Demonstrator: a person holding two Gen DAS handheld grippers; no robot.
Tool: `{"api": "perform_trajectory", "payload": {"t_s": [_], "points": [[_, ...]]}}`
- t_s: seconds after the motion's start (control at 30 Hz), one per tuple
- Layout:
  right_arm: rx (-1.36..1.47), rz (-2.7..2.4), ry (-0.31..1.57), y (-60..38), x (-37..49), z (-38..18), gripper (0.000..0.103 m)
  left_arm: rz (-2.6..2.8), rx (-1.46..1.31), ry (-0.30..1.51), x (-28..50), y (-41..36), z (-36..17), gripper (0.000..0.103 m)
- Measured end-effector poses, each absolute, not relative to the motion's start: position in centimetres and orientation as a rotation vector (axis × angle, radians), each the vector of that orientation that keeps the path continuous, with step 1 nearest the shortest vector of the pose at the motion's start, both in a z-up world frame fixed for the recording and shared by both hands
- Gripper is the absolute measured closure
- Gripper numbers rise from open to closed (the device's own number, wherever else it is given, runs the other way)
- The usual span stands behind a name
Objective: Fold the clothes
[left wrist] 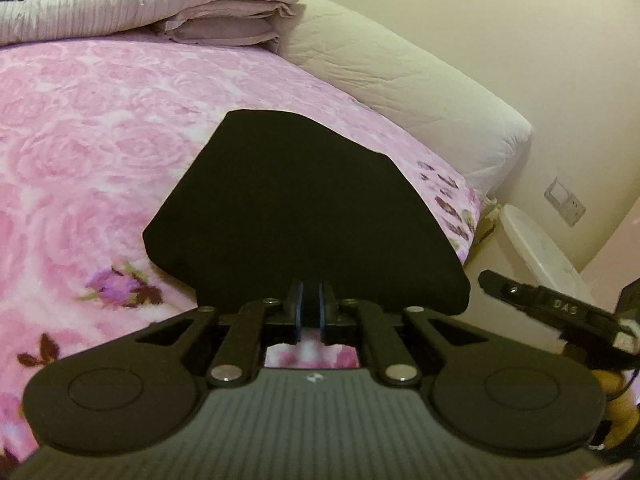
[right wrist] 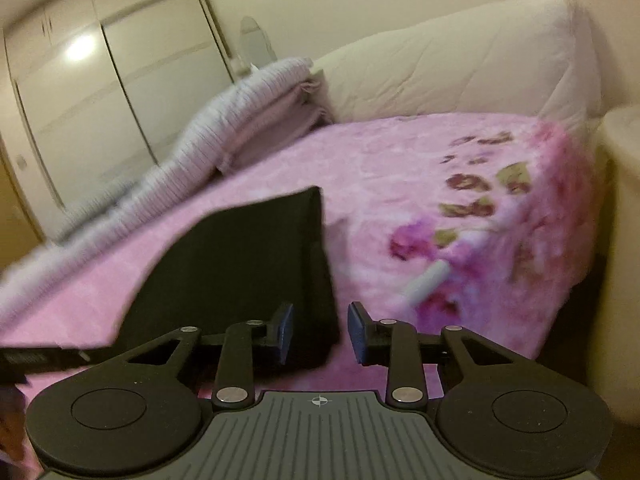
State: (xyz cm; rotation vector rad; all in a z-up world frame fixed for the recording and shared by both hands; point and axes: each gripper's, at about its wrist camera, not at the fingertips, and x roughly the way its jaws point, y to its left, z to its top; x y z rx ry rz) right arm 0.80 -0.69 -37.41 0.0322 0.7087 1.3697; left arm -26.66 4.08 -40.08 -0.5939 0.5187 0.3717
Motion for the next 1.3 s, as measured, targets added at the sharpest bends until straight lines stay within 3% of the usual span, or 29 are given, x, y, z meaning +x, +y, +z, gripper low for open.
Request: {"api": "perform_trajectory", "payload": {"t_s": [0.27,0.43,0.63,0.8,1.0,1.3], "points": [[-0.030,1.365,0.725,1.1,-0.8,-39.3,0.072,0.378,-0.619,0.513,-26.5,4.5,-40.0,0.100],[0.053,1.312,0.887,1.1,1.6,-39.7,0.072,0.389,-0.627,0.509,-27.5,4.7,-39.4,0.100],[-0.041,1.350,0.615,0.1,-0.6,-34.6,0.073,0.409,-0.624,0.490,-27.9,6.1,-38.6,0.100],[-0.175,1.333,0.704,3.3,-2.1,-36.9,0.073,0.368,-0.576,0.574,-26.1,7.6,-40.2,0.100],[-0.180,1.263,0.663,5.2,-1.5,-34.4,0.073,0.240,-0.557,0.612,-22.9,11.5,-39.8,0.100],[-0.369,1.362,0.704,16.2,-1.7,-34.5,0.073,0.290,-0.638,0.649,-16.7,17.0,-38.9,0.100]]}}
